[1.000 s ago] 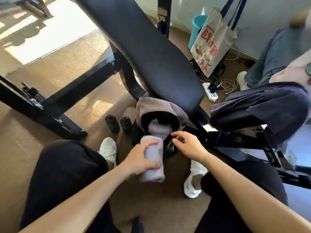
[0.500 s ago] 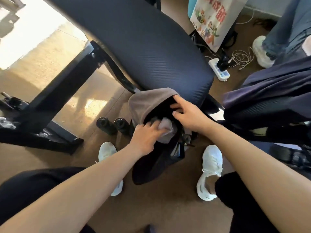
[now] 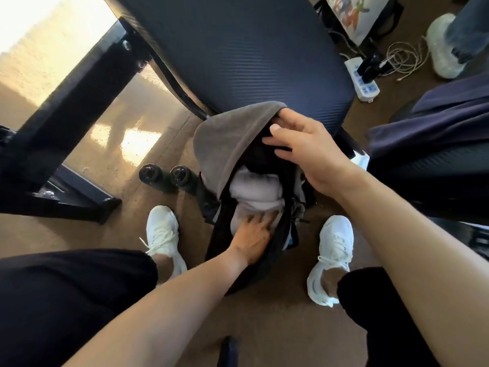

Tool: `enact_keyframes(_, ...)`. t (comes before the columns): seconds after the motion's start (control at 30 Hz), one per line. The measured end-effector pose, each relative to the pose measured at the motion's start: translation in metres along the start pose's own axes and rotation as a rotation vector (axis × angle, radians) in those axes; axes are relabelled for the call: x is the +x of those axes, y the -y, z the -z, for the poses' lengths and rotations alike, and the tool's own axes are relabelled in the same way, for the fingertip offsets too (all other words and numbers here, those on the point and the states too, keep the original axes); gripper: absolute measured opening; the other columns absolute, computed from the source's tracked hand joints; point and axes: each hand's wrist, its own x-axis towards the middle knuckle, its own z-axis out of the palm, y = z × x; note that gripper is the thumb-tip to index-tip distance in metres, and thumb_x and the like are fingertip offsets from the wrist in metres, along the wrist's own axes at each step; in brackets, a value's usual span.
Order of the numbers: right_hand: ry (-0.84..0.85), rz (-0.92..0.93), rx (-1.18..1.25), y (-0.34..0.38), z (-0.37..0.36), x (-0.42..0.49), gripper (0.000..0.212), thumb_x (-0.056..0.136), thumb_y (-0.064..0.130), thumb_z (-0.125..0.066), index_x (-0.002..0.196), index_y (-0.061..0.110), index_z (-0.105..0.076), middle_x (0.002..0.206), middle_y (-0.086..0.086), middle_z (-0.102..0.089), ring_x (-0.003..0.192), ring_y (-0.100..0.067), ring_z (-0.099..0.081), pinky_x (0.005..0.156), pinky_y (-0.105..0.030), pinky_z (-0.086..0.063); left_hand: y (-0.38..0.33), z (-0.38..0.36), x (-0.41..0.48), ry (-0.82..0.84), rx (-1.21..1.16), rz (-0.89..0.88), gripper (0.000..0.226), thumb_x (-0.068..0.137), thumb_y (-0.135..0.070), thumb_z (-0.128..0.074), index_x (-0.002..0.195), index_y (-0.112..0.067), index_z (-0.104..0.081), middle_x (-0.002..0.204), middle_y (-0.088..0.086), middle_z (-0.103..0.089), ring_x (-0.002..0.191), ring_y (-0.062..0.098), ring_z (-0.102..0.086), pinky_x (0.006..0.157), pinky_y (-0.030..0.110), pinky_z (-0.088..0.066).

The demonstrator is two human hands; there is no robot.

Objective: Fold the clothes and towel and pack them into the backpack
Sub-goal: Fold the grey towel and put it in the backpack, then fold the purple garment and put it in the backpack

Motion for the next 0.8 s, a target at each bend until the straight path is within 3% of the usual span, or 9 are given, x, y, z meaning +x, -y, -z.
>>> enact_keyframes(0.13,0.018,0.036,0.030,-0.001,0.000,-0.002,0.032,0.105,0.017,-0.050,0.126,0.037,-0.062,0.132,0.018,-0.066,0.125,-0.004,-0.059,0.108,-0.036,-0.047,0.020,0.016,0.013,0.039,-0.071,0.058,0.053,0.104,-0.014,-0.041,0.157,-0.017,-0.035,0.166,0.005,-0.023,0.140,0.035,-0.042,0.111,0.047,-0.033)
enact_keyframes(0.23,0.023,0.078,0.040,-0.001,0.000,-0.006,0.034,0.105,0.011,-0.049,0.130,0.030,-0.062,0.130,0.017,-0.067,0.124,0.003,-0.058,0.091,-0.012,-0.048,0.032,0.035,0.030,0.083,-0.026,0.163,0.041,0.107,-0.016,-0.036,0.147,-0.016,-0.047,0.152,0.010,-0.047,0.135,0.033,-0.050,0.108,0.044,-0.036)
enact_keyframes(0.3,0.037,0.094,0.040,-0.001,0.001,-0.008,0.034,0.104,0.009,-0.048,0.126,0.030,-0.062,0.125,0.020,-0.068,0.122,0.005,-0.059,0.085,-0.004,-0.046,0.031,0.037,0.041,0.115,-0.009,0.239,0.040,0.109,-0.017,-0.034,0.146,-0.015,-0.048,0.147,0.012,-0.052,0.134,0.032,-0.050,0.107,0.042,-0.037)
enact_keyframes(0.47,0.098,0.083,-0.071,-0.003,0.010,-0.008,0.038,0.103,0.008,-0.051,0.116,0.042,-0.060,0.112,0.031,-0.069,0.117,0.004,-0.063,0.084,-0.009,-0.049,0.035,0.025,0.062,0.200,-0.088,0.201,0.046,0.109,-0.023,-0.033,0.154,-0.020,-0.037,0.158,0.011,-0.037,0.140,0.035,-0.042,0.109,0.049,-0.036)
enact_keyframes(0.57,0.139,0.054,-0.150,-0.006,0.015,-0.010,0.040,0.102,0.012,-0.055,0.126,0.044,-0.055,0.121,0.021,-0.069,0.114,-0.001,-0.066,0.083,-0.017,-0.053,0.043,0.018,0.054,0.178,-0.187,0.164,0.052,0.106,-0.020,-0.040,0.157,-0.021,-0.032,0.166,0.005,-0.021,0.148,0.034,-0.029,0.117,0.051,-0.028)
enact_keyframes(0.63,0.123,0.044,-0.165,-0.009,0.018,-0.014,0.041,0.101,0.010,-0.057,0.126,0.043,-0.055,0.114,0.014,-0.072,0.106,-0.007,-0.070,0.078,-0.015,-0.053,0.047,0.017,0.043,0.120,-0.229,0.155,0.052,0.102,-0.022,-0.048,0.153,-0.024,-0.041,0.168,0.004,-0.019,0.152,0.034,-0.021,0.121,0.052,-0.025)
enact_keyframes(0.73,0.104,0.018,-0.223,-0.017,0.022,-0.021,0.047,0.098,0.011,-0.062,0.142,0.026,-0.053,0.115,0.004,-0.073,0.102,-0.015,-0.072,0.079,-0.016,-0.052,0.052,0.023,0.023,-0.004,-0.320,0.135,0.042,0.098,-0.027,-0.055,0.140,-0.028,-0.060,0.162,0.005,-0.033,0.147,0.034,-0.033,0.119,0.048,-0.031)
enact_keyframes(0.8,0.114,0.023,-0.283,-0.023,0.025,-0.026,0.046,0.097,0.012,-0.064,0.142,0.022,-0.056,0.112,0.002,-0.074,0.100,-0.018,-0.072,0.082,-0.021,-0.051,0.053,0.037,0.008,-0.073,-0.431,0.155,0.035,0.096,-0.029,-0.054,0.128,-0.030,-0.068,0.152,0.005,-0.047,0.137,0.032,-0.046,0.114,0.042,-0.039)
